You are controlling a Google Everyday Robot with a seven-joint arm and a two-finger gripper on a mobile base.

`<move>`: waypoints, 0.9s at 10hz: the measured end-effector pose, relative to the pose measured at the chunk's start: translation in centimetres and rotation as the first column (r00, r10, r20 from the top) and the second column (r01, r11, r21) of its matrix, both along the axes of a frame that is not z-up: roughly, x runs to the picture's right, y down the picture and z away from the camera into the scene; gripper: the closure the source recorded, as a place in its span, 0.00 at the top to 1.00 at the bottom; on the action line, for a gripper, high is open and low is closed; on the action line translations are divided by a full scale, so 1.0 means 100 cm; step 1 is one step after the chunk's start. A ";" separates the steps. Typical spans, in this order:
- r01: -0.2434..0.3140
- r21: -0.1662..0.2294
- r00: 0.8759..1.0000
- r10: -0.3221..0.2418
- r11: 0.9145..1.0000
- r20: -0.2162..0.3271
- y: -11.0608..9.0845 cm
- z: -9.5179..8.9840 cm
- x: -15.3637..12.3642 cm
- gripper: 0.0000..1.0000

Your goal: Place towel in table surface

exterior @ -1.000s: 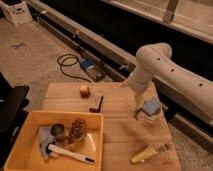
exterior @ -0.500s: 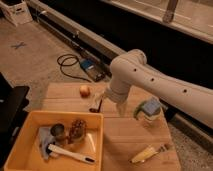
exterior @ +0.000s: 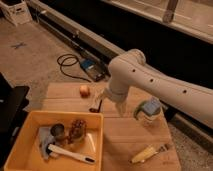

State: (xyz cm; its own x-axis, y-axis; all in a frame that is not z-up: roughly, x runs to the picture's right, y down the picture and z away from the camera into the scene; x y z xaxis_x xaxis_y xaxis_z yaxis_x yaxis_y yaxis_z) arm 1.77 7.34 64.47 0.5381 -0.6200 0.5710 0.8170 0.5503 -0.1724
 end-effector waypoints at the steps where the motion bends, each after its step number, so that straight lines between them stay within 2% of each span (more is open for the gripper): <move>1: 0.030 0.041 0.999 -0.031 0.999 0.017 -0.009 -0.011 -0.014 0.80; 3: 0.089 0.105 0.994 -0.096 0.990 0.059 -0.024 -0.033 -0.050 0.80; 4: 0.129 0.139 0.986 -0.141 0.982 0.084 -0.028 -0.042 -0.077 0.80; 5: 0.173 0.175 0.974 -0.195 0.969 0.113 -0.030 -0.050 -0.108 0.80; 6: 0.203 0.195 0.964 -0.230 0.960 0.132 -0.029 -0.054 -0.127 0.80; 7: 0.244 0.225 0.945 -0.284 0.943 0.163 -0.028 -0.060 -0.157 0.80; 9: 0.313 0.259 0.904 -0.370 0.914 0.214 -0.018 -0.067 -0.201 0.80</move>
State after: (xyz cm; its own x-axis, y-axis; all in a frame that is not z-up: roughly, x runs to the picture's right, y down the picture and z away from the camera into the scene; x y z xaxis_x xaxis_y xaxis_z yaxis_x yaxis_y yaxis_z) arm -18.32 5.51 57.75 0.1264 -0.8615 0.4918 0.9609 0.2294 0.1549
